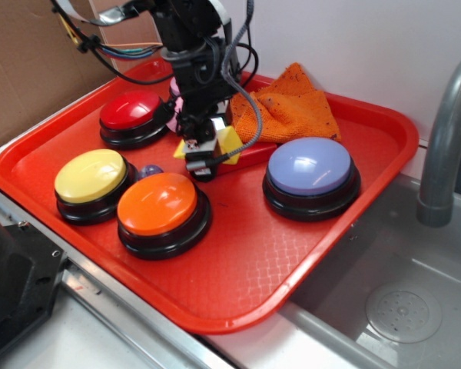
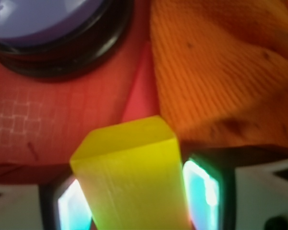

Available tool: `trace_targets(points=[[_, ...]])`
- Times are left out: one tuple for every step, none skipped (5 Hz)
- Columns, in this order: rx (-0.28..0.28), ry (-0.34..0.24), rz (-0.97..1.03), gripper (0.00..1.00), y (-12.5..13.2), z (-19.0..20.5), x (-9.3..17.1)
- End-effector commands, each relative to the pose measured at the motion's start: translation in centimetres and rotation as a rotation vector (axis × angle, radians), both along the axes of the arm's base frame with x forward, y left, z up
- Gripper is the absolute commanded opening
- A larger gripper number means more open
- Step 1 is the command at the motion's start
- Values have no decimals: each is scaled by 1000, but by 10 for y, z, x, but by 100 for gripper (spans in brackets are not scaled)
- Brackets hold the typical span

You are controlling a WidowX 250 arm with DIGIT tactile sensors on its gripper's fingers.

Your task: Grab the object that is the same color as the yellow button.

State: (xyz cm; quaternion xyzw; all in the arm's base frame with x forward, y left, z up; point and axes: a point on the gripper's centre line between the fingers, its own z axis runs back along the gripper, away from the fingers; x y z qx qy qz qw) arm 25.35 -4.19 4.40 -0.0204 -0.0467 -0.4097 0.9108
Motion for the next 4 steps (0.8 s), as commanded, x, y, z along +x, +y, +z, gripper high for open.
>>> trace_targets(points=[[0, -84, 411, 0, -11, 91, -2], [5, -115, 551, 0, -17, 124, -13], [17, -133, 671, 0, -34, 144, -20], [3, -107, 696, 0, -39, 145, -19]])
